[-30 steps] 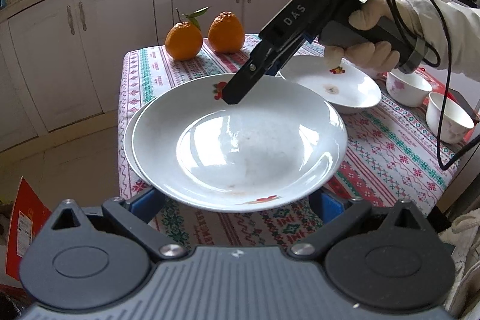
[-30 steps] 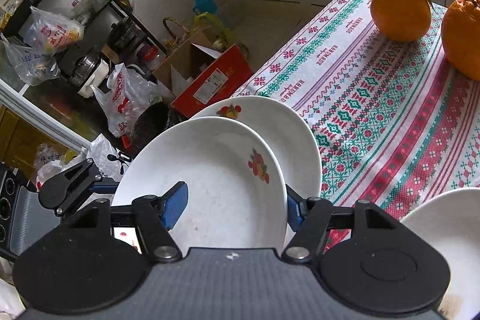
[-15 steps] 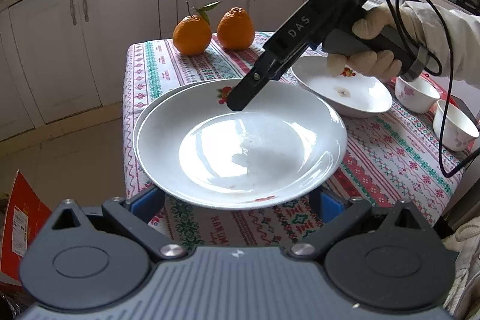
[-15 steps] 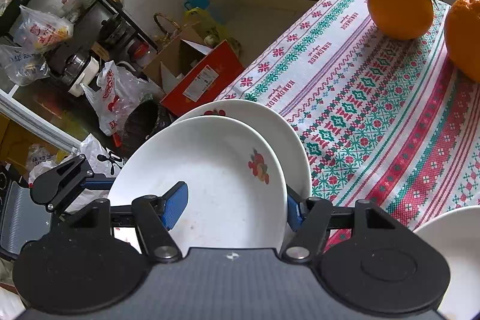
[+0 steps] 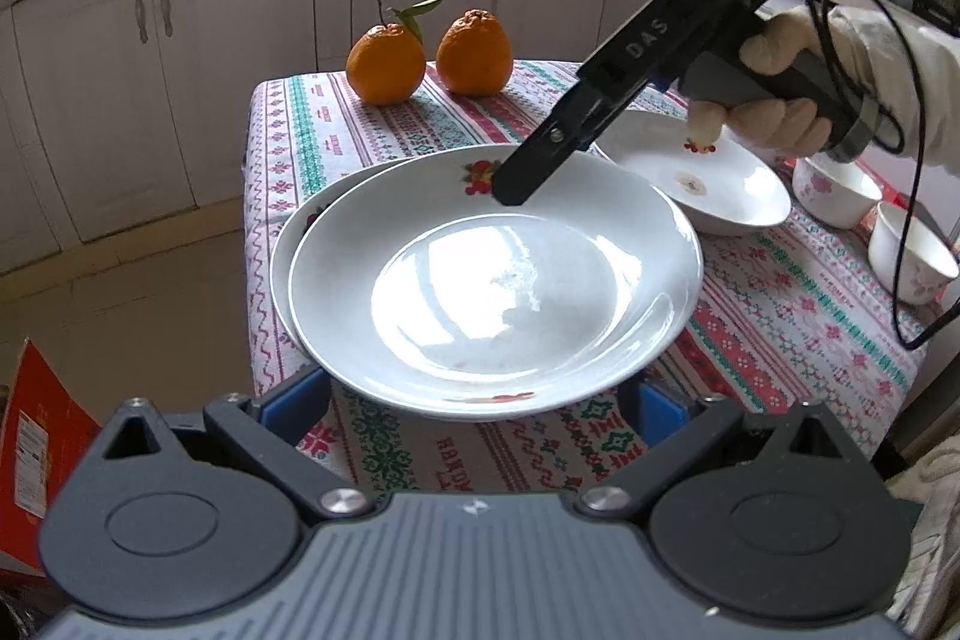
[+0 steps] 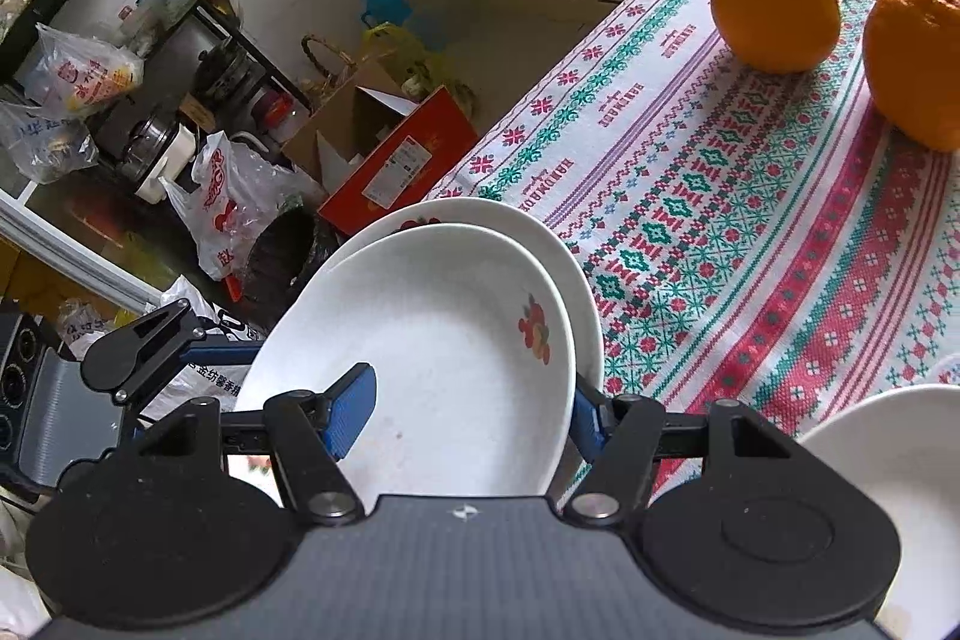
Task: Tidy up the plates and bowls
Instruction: 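Lower the held plate with both tools onto the other white plate, then open both tools and pull them back from the stacked plates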
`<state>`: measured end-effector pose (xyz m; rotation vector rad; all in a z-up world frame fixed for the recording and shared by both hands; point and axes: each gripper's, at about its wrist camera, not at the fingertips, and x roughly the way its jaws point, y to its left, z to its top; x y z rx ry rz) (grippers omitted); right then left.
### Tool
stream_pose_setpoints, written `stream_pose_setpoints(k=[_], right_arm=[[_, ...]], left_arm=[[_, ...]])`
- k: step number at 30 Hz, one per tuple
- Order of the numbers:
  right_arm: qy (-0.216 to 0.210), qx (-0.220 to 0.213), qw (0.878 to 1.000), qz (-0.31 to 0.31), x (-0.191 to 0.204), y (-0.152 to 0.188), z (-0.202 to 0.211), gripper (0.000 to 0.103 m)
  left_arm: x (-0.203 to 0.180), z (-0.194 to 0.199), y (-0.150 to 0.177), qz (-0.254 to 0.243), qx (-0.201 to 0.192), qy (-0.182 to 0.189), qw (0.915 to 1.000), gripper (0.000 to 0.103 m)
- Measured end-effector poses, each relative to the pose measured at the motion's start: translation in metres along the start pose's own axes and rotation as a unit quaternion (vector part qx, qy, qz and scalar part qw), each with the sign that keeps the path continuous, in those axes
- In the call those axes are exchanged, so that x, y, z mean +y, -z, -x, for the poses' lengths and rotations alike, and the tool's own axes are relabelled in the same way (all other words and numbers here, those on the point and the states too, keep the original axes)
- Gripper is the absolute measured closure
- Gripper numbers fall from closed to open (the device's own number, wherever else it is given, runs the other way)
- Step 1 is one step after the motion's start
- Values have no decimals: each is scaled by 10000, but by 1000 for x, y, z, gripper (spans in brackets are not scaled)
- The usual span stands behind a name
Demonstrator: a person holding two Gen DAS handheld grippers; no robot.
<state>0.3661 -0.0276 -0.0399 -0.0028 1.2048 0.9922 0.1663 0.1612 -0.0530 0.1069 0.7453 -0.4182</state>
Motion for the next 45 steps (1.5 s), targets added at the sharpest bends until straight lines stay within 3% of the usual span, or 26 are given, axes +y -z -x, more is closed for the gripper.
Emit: stream_pose_setpoints(k=[11, 36, 39, 45], right_arm=[[202, -92, 9997, 49, 11, 11, 15, 32], [796, -172, 9964, 223, 29, 33, 19, 26], [904, -288, 9950, 319, 35, 35, 26, 22], [1173, -645, 9901, 411, 50, 53, 47, 3]], left_arm=[[-4, -1, 0, -129, -62, -112, 9998, 1], [-3, -4, 4, 108, -49, -232, 9997, 1], [-6, -3, 4, 95, -65, -214, 9997, 1], [-23, 13, 3, -42, -237, -296, 9993, 1]])
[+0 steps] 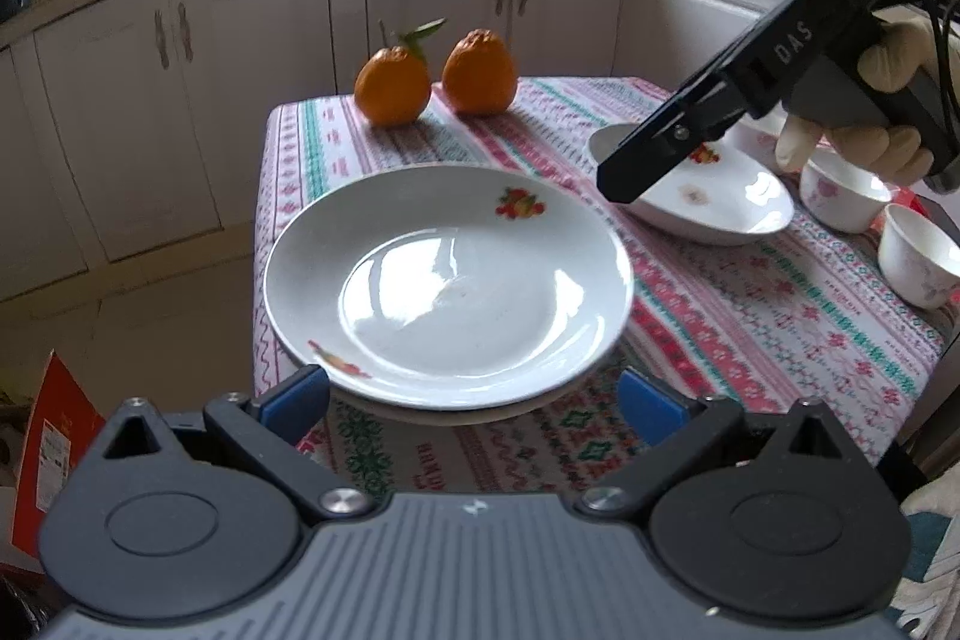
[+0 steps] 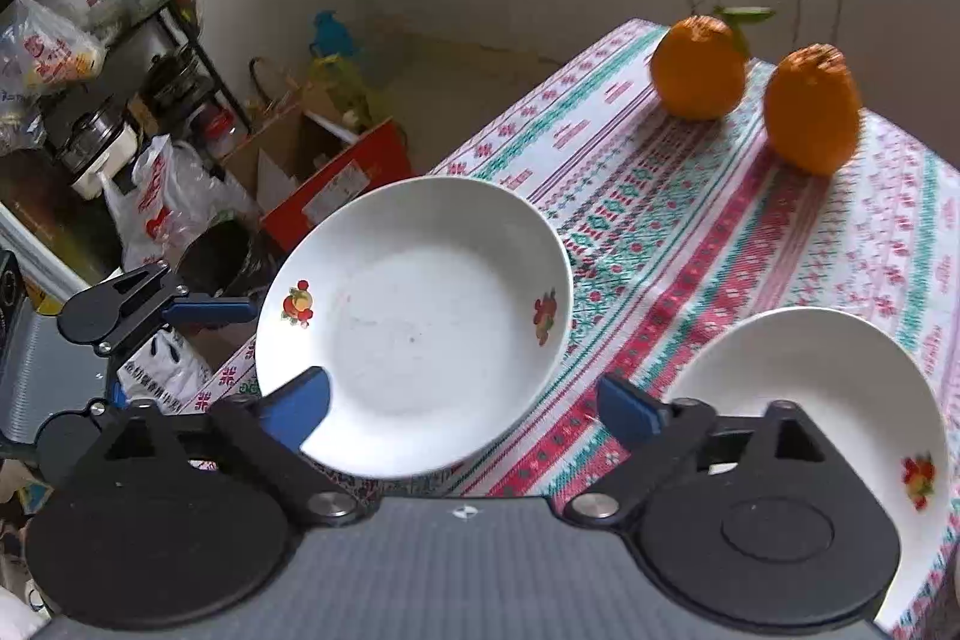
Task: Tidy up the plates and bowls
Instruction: 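Open both tools and pull them back from the stacked plates, then move both tools to the white plate with the brown stain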
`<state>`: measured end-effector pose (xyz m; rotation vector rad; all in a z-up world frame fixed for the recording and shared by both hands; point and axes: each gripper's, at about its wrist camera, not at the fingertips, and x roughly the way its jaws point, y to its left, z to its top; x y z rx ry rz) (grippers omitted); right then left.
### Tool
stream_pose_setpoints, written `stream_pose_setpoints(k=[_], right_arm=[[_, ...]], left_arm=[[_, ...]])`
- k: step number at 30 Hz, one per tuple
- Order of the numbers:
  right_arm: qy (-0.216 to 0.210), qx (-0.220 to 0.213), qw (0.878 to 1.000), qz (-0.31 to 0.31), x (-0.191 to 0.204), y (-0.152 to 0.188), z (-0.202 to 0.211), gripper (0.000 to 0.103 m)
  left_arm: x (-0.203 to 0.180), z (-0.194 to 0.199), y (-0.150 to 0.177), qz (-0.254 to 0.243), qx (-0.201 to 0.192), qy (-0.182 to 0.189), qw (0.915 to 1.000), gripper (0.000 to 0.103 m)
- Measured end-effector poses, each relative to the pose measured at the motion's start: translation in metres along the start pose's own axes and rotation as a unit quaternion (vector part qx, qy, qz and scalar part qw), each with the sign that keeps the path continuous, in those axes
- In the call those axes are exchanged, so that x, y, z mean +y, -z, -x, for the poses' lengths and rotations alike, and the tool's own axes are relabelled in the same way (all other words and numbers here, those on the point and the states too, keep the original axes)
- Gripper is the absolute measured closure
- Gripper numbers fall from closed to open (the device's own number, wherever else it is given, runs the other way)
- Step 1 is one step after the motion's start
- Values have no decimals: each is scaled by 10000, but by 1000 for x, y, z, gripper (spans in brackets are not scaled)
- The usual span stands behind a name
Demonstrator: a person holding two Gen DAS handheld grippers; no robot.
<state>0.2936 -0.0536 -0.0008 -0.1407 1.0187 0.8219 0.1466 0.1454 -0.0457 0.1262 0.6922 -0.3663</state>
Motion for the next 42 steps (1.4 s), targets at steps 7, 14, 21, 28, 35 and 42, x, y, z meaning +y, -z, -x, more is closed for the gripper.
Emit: stream_pose_setpoints(k=[7, 14, 21, 28, 35, 42], right_arm=[[653, -552, 9963, 102, 15, 36, 37, 0], [1025, -884, 9907, -162, 8, 69, 74, 0], [1593, -1052, 9815, -145, -6, 98, 105, 0], [1848, -1125, 9762, -133, -24, 116, 126, 0], [1689, -1008, 9803, -200, -45, 122, 133, 0], [1589, -746, 9841, -285, -76, 112, 127, 0]], left_arm=[[-23, 19, -1, -81, -175, 3, 9998, 1], [-59, 26, -9, -379, -319, 130, 9987, 1], [-100, 7, -12, -441, -255, 420, 9978, 1], [-138, -32, -16, -539, 43, 305, 9981, 1], [-164, -73, -27, -632, 268, 253, 9973, 1], [-175, -105, -41, -614, 267, 215, 9975, 1]])
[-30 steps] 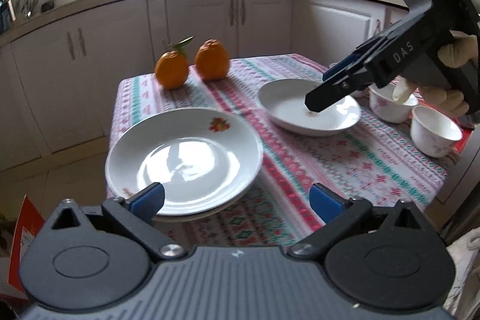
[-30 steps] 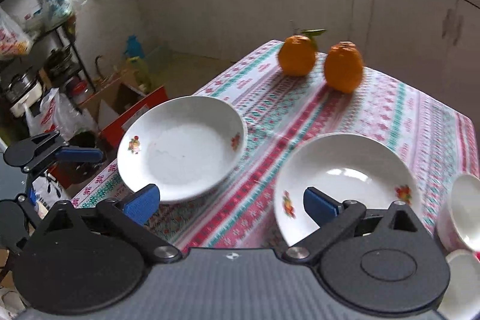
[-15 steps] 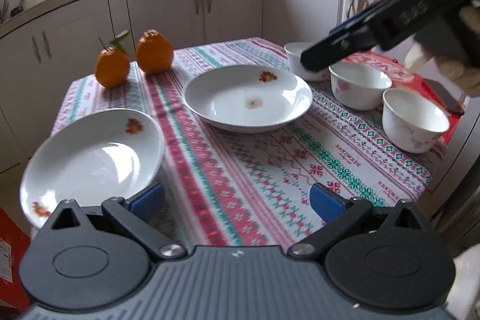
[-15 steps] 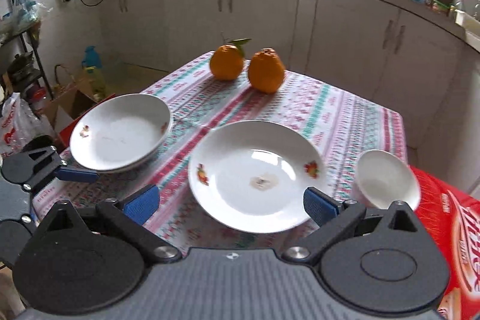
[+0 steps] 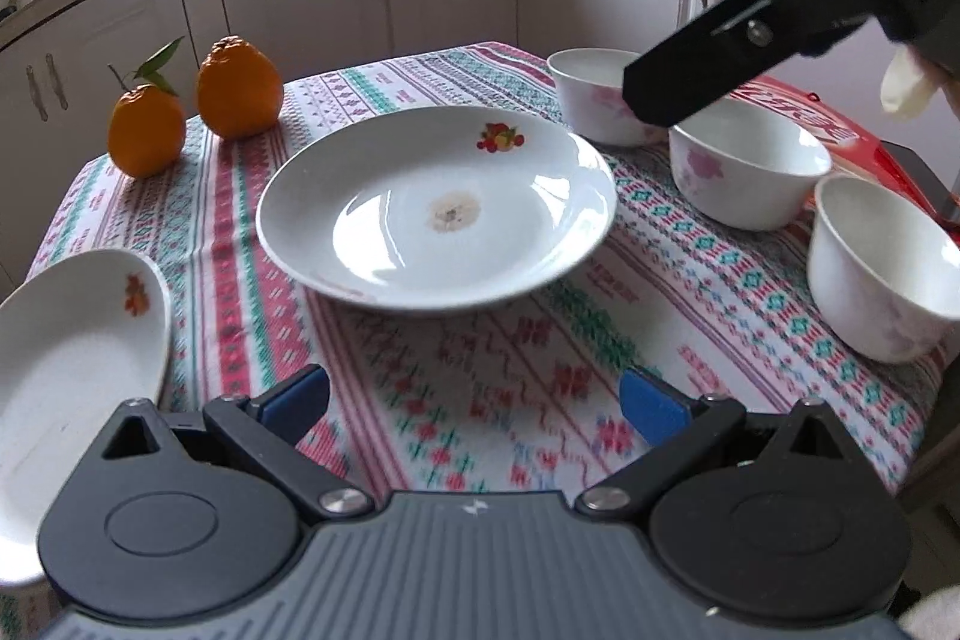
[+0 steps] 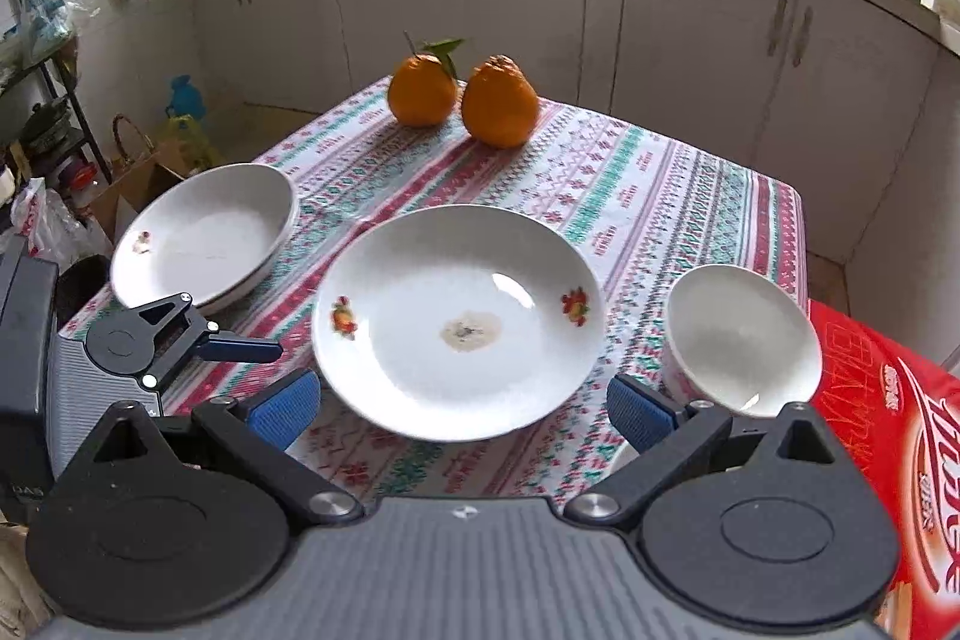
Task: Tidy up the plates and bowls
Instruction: 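Move both tools to the white plate with the brown stain, then grip the stained plate's rim with the left tool while the right tool grips the opposite rim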
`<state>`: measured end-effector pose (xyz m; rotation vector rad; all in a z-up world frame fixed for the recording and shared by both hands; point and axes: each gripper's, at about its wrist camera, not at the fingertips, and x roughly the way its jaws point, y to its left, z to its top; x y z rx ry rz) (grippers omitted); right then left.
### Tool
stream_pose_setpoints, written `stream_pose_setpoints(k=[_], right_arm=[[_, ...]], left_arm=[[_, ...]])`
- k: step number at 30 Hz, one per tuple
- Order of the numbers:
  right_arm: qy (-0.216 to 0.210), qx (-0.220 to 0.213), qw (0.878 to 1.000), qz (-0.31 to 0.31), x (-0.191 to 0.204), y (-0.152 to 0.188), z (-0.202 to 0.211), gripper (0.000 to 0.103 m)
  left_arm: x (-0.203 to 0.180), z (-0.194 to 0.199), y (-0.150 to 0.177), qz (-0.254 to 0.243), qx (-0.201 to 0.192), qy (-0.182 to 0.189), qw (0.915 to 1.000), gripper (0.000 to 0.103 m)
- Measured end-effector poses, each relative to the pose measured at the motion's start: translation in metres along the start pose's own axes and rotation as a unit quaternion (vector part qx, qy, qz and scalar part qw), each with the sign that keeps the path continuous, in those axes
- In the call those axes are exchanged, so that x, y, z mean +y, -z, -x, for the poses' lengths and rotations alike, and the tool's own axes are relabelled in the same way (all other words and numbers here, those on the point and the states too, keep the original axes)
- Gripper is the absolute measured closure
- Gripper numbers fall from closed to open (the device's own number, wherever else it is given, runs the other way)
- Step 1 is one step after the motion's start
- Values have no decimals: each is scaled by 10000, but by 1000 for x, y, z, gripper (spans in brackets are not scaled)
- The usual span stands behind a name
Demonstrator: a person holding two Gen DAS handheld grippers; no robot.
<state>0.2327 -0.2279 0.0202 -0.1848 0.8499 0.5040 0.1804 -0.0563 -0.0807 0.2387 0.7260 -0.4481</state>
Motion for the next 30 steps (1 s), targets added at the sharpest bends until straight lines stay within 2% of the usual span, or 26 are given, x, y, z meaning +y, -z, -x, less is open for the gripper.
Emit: stream_pose_setpoints(k=[7, 18, 22, 30], right_arm=[[-110, 88, 9999, 11, -17, -20, -11, 0], [-523, 299, 9977, 303, -41, -56, -40, 0], [-748, 536, 9954, 284, -52, -68, -61, 0], [-1048, 1075, 9885, 193, -68, -80, -107, 0]], left_arm=[[5, -19, -7, 310, 91, 41, 9995, 1], [4, -20, -4, 386, -53, -59, 9992, 0], [3, -22, -7, 564, -7, -270, 9980, 0], [5, -26, -15, 505, 134, -339, 9981, 1]])
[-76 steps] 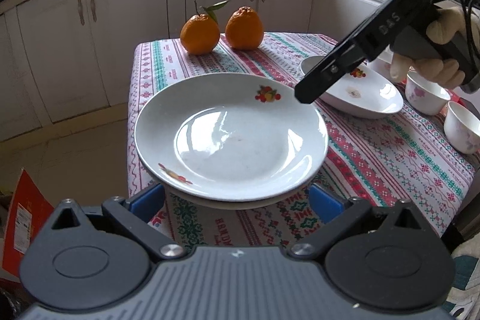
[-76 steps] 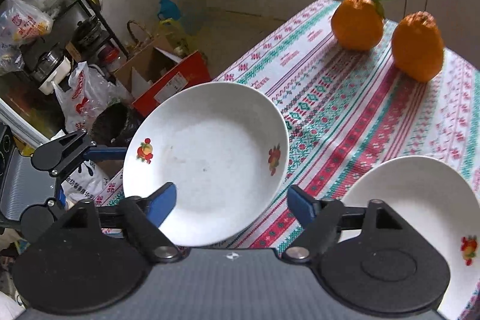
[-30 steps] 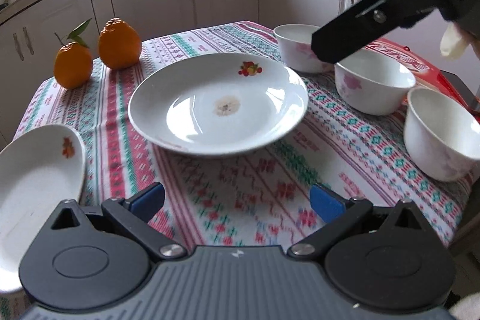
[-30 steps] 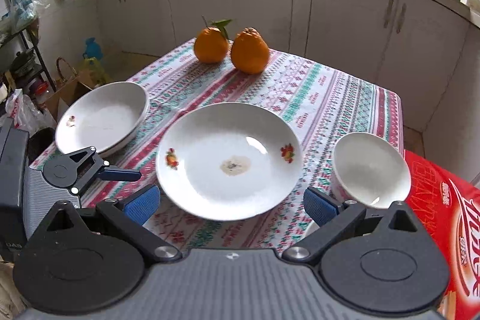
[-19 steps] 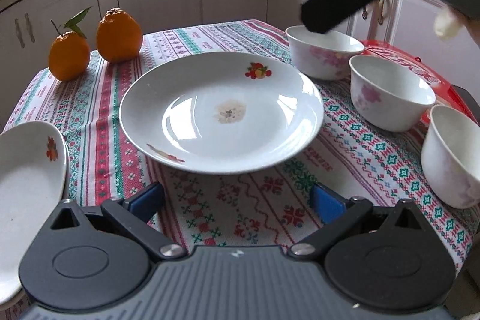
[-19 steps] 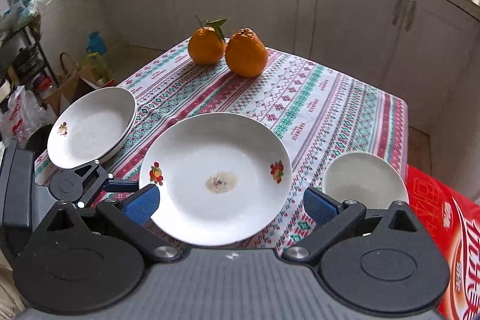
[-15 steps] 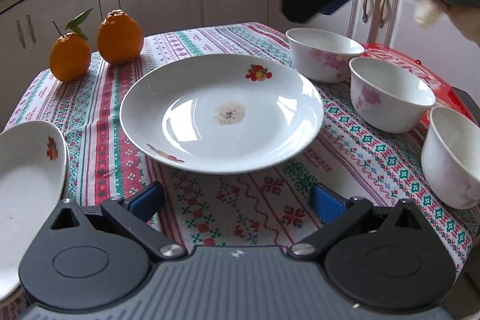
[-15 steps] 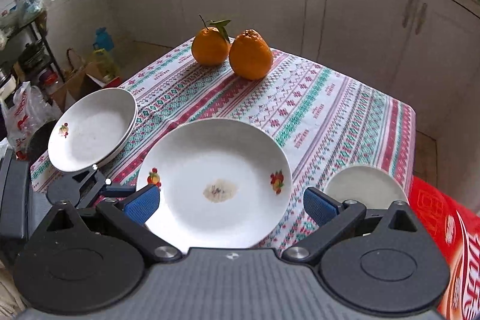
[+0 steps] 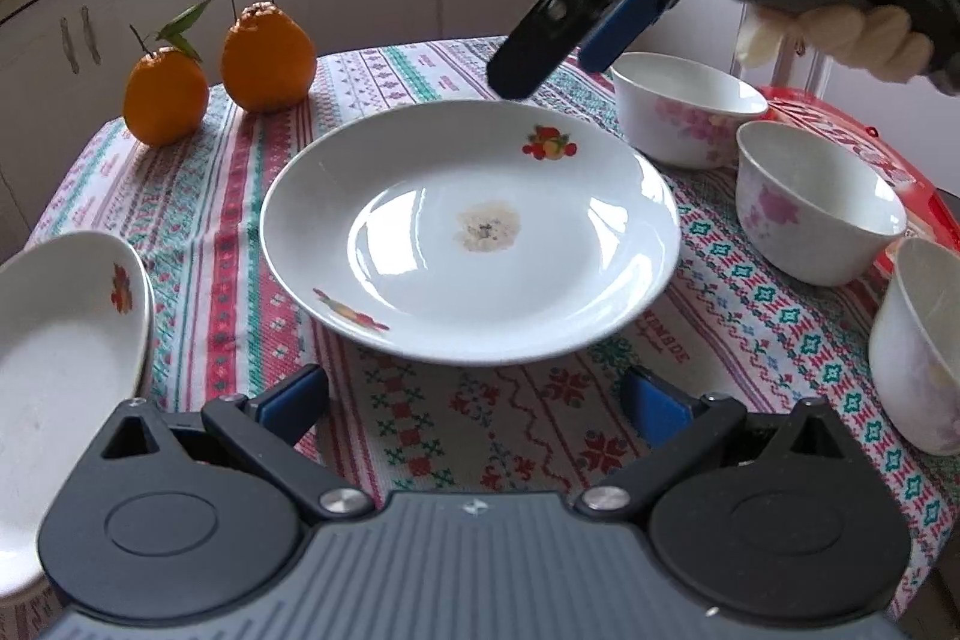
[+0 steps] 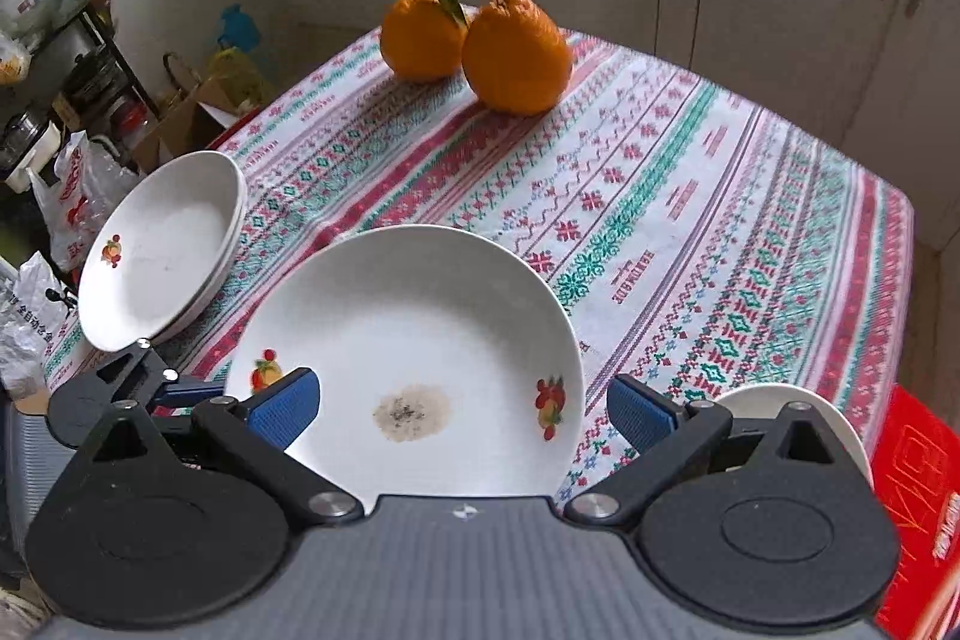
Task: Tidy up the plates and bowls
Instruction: 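Grip the stained plate's rim with the left tool while the right tool grips the opposite rim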
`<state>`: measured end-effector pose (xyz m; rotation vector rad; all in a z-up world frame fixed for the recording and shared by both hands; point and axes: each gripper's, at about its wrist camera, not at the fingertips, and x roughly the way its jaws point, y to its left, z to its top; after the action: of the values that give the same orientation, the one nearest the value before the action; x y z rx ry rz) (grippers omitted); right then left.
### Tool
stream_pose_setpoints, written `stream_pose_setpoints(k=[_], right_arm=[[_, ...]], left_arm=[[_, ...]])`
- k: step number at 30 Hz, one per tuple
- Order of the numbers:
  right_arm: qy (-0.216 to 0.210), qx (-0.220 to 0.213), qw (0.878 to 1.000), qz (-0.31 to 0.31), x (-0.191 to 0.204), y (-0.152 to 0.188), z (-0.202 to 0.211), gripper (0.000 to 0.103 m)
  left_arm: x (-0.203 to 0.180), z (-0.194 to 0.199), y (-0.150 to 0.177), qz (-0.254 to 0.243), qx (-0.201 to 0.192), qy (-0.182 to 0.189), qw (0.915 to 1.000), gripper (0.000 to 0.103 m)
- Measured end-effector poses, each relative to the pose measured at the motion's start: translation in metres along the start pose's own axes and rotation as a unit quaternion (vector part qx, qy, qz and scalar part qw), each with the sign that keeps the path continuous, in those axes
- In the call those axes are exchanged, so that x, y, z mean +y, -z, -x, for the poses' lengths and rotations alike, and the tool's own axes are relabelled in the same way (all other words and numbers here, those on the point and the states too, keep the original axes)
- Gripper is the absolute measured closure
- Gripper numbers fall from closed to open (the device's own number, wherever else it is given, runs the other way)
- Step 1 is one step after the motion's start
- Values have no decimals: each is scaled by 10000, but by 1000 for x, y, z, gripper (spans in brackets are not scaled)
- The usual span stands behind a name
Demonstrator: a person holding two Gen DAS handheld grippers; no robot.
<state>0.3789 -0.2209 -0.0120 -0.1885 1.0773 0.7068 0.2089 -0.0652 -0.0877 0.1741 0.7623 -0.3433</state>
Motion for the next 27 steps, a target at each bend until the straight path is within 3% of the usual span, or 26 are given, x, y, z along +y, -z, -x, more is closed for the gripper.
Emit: stream_pose_setpoints(k=[2, 9, 17, 27], right_arm=[[-50, 99, 9999, -69, -8, -5, -8, 0], [-421, 308, 9984, -232, -27, -27, -37, 3], [-614, 684, 9955, -244, -38, -36, -64, 38], [-958, 756, 9918, -393, -45, -34, -66, 41]], left_arm=[[-1, 4, -1, -115, -193, -163, 9996, 1], [2, 2, -5, -89, -245, 114, 9996, 1], [6, -1, -6, 23, -233, 252, 9994, 5], [8, -1, -7, 23, -189, 283, 9994, 5]])
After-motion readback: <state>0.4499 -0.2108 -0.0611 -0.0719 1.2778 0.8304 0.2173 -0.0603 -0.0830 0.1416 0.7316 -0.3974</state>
